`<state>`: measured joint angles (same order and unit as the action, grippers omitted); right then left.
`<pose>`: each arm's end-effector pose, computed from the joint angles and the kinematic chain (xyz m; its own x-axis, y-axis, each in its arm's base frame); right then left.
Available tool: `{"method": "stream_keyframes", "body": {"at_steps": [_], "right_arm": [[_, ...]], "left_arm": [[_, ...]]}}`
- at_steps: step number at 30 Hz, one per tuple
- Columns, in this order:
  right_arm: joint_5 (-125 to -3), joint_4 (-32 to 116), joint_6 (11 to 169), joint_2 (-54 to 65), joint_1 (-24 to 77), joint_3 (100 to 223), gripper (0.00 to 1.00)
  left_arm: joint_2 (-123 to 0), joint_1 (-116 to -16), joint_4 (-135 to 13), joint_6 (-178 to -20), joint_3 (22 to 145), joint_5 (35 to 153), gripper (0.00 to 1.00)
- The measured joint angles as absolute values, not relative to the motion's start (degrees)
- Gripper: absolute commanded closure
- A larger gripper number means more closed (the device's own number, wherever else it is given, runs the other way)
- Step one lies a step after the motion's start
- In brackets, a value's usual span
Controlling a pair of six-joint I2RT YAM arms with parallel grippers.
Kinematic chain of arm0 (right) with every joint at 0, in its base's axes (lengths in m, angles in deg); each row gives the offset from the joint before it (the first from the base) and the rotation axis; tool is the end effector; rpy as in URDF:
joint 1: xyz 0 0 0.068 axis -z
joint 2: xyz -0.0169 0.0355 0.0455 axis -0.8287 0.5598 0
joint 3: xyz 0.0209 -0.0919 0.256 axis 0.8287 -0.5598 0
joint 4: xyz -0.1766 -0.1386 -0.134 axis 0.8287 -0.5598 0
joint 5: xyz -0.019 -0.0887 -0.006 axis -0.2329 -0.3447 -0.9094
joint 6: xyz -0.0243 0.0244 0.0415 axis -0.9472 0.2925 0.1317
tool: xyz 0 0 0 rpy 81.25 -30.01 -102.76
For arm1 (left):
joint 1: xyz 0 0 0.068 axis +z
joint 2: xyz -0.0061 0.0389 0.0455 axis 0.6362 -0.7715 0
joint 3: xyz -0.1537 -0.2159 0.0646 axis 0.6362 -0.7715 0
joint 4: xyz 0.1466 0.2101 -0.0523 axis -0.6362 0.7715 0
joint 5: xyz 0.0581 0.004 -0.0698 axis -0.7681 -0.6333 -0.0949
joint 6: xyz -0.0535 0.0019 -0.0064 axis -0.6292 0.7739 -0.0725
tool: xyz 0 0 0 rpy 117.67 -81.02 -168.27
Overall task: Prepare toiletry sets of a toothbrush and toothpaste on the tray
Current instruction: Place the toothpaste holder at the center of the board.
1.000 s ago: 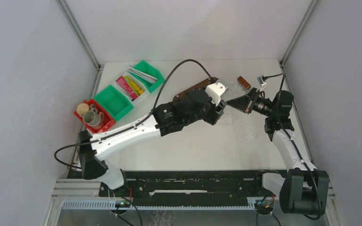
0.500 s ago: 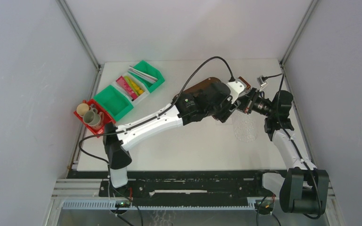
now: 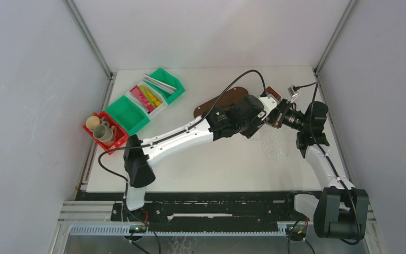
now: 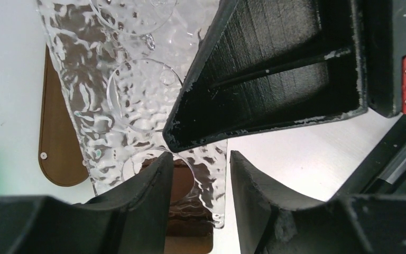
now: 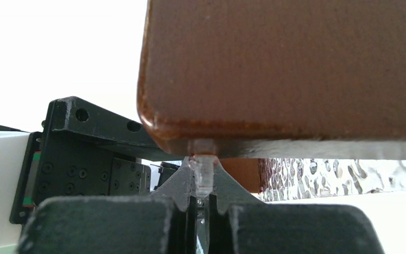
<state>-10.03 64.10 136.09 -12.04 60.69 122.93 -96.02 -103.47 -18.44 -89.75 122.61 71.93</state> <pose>0.2417 0.0114 0.2852 -0.7221 0.4415 -0.5326 -0.4255 0.3236 0.8451 0.2004 -0.3906 0.3559 -0.3103 0.5481 -0.7767 0.7793 0.6146 0.1224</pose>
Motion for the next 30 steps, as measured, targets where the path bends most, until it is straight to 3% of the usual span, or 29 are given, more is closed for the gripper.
{"method": "stream_keyframes", "body": {"at_steps": [9,13,22,30], "right_arm": [[-10.2,63.7,136.1,-11.6,60.4,122.9,1.0],[-10.6,63.7,136.2,-11.5,60.3,122.9,0.99],[-10.9,64.0,136.2,-11.4,60.0,122.9,0.75],[-10.9,64.2,136.1,-11.4,59.8,122.9,0.67]], "left_arm": [[-97.1,-103.6,-20.1,-88.6,122.6,70.9,0.71],[-97.2,-103.6,-20.4,-88.4,122.6,70.8,0.99],[-97.2,-103.6,-20.5,-88.2,122.6,71.0,1.0],[-97.2,-103.5,-21.3,-87.4,121.9,71.0,1.0]]}}
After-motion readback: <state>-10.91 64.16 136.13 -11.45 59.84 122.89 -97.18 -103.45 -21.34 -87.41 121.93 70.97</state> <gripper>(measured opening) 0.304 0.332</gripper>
